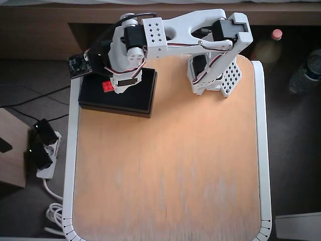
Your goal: Grasp a lego block and put it in the bin.
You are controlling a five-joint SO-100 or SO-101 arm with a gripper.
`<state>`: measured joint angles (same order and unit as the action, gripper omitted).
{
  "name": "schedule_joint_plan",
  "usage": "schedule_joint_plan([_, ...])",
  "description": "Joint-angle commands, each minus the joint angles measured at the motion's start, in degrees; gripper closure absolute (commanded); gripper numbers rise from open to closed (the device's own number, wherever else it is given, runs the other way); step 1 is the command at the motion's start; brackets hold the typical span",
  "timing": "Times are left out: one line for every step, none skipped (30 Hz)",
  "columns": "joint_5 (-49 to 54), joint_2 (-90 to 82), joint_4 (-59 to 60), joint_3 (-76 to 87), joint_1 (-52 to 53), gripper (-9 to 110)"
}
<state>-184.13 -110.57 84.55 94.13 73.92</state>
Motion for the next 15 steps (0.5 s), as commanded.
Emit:
schedule_joint_plan([-0.09,-5.54,-6.33,2.37,1.76,101])
schedule_joint_plan([0.0,-5.71,-7.91,3.87,2.02,101])
schedule_joint_plan([0.0,-5.89,-9.58,5.27,2.37,101])
schedule_joint_plan([-0.18,-6.06,-10.9,6.77,2.72,101])
schedule_joint_plan([-0.7,-6.15,-11.78,8.17,3.16,101])
schedule_joint_plan([-1.23,-6.24,-12.39,9.14,3.6,101])
schedule_joint_plan([-1.58,-6.24,-12.92,10.02,4.13,101])
schedule_joint_plan([-2.02,-6.42,-13.45,10.9,4.57,101])
schedule_joint_plan([-2.46,-6.42,-13.62,11.6,5.01,101])
schedule_joint_plan([-2.9,-6.42,-13.62,12.13,5.45,101])
schedule_joint_plan([-3.25,-6.42,-13.89,12.92,5.71,101])
schedule_joint_plan([-3.43,-6.5,-14.33,13.71,5.98,101])
schedule_joint_plan([-3.43,-6.5,-15.03,14.68,6.15,101])
schedule_joint_plan([-3.43,-6.5,-15.73,15.56,6.15,101])
schedule_joint_plan([-3.34,-6.5,-16.61,16.44,6.24,101])
